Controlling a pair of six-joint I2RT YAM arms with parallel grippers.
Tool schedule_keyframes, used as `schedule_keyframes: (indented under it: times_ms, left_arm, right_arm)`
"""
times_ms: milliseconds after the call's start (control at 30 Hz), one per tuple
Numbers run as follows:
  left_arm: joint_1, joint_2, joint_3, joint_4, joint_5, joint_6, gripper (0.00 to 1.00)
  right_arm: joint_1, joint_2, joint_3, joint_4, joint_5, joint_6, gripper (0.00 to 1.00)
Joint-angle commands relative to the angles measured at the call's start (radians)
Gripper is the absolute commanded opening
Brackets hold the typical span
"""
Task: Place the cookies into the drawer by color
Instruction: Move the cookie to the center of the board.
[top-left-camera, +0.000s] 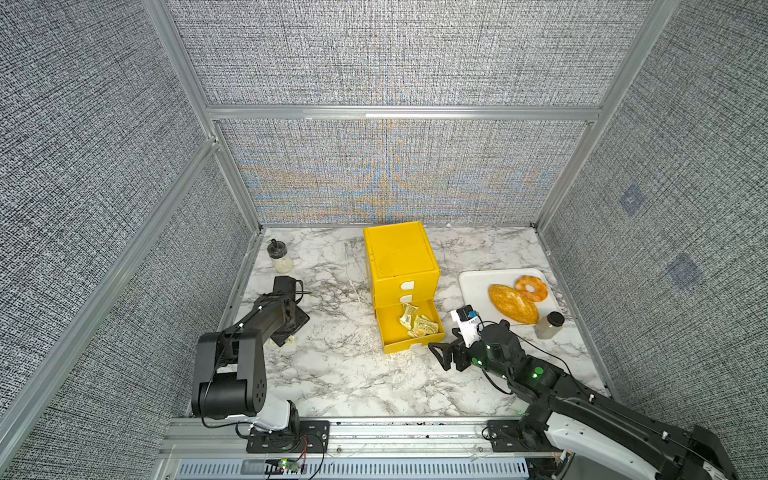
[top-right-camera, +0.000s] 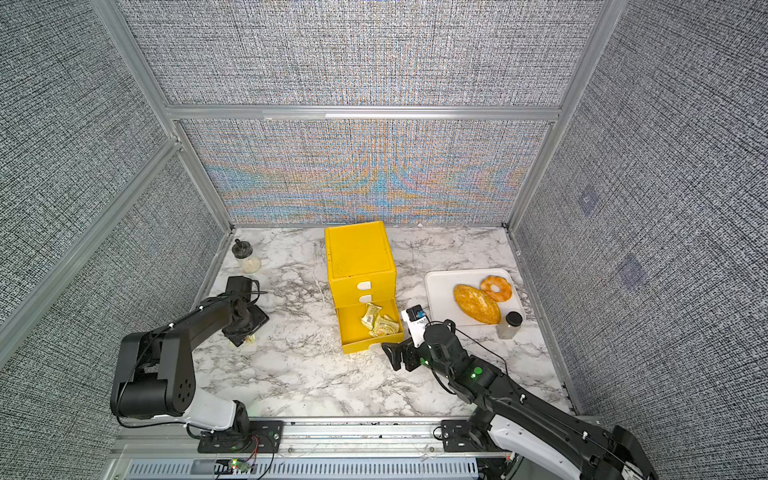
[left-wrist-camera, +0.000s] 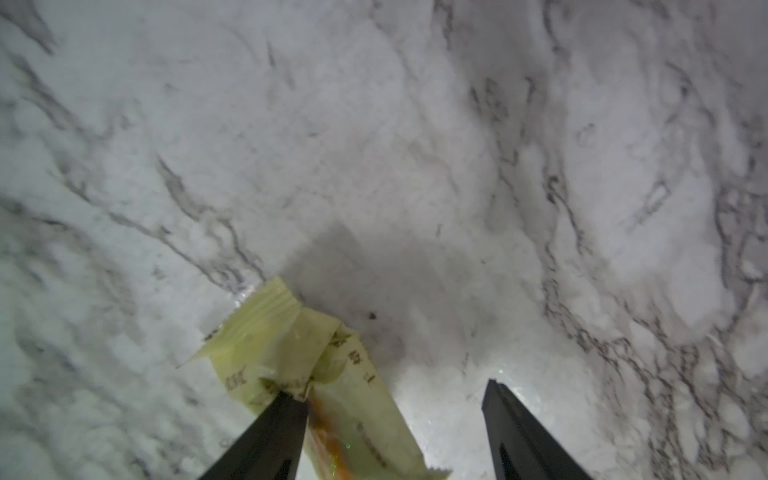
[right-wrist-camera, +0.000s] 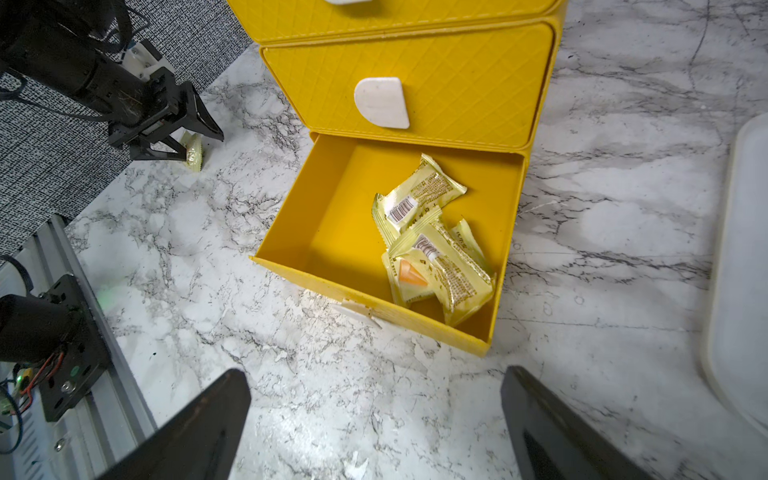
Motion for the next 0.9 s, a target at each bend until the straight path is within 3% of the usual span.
schedule_keyframes:
  times_ms: [0, 333, 600, 867]
  left_arm:
    - [-0.063, 0.001, -0.028, -0.011, 0.165, -0.028, 0.72]
    - [-0.276, -0.202, -0.082, -0.082, 0.116, -0.136, 0.73]
    - [-0.286, -0.423, -0.028, -0.231, 0.02, -0.178, 0.83]
    - [-0.285, -0.365, -0.081, -0.189, 0.021, -0.287, 0.96]
  right_arm:
    - [0.001, 0.009, -0.001, 0.034, -0.008, -0.001, 0.99]
    - [-0.001, 0.009, -0.018, 0.046, -0.005, -0.003, 0.99]
    - [0.0, 0.016, -0.022, 0.059, -0.01, -0.005, 0.99]
    - [0.0, 0.019, -0.033, 0.063, -0.014, -0.008, 0.99]
